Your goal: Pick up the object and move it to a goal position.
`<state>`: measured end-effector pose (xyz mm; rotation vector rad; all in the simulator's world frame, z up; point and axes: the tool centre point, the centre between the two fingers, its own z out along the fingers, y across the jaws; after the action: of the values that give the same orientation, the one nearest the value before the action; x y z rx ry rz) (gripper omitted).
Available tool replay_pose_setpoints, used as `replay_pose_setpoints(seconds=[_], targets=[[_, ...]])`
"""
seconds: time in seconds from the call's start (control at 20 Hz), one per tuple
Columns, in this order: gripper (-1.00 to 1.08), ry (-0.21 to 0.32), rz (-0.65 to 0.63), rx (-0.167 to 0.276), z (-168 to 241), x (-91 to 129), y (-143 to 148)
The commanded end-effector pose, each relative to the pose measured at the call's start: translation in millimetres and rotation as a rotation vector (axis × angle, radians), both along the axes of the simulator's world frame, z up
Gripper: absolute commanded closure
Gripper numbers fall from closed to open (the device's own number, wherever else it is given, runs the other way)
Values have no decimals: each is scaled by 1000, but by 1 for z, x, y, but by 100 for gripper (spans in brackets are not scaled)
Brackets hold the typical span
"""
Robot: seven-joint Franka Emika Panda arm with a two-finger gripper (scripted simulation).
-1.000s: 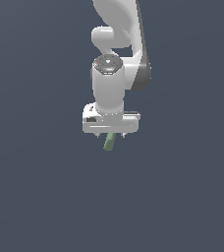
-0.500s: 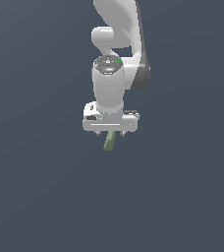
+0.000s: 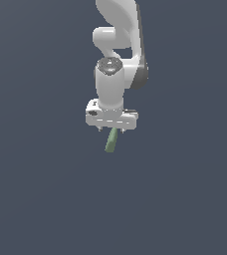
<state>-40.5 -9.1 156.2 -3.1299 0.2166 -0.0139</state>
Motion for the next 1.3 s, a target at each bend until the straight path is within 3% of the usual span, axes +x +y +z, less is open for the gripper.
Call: replay_pose_setpoints(seconds=[0.0, 0.35, 0.7, 1.25], targets=[[-92, 4, -29, -1, -4, -10, -1], [-92, 9, -69, -3, -10, -26, -2], [-92, 9, -68, -3, -15, -25, -2], [-92, 9, -70, -3, -58, -27, -2]])
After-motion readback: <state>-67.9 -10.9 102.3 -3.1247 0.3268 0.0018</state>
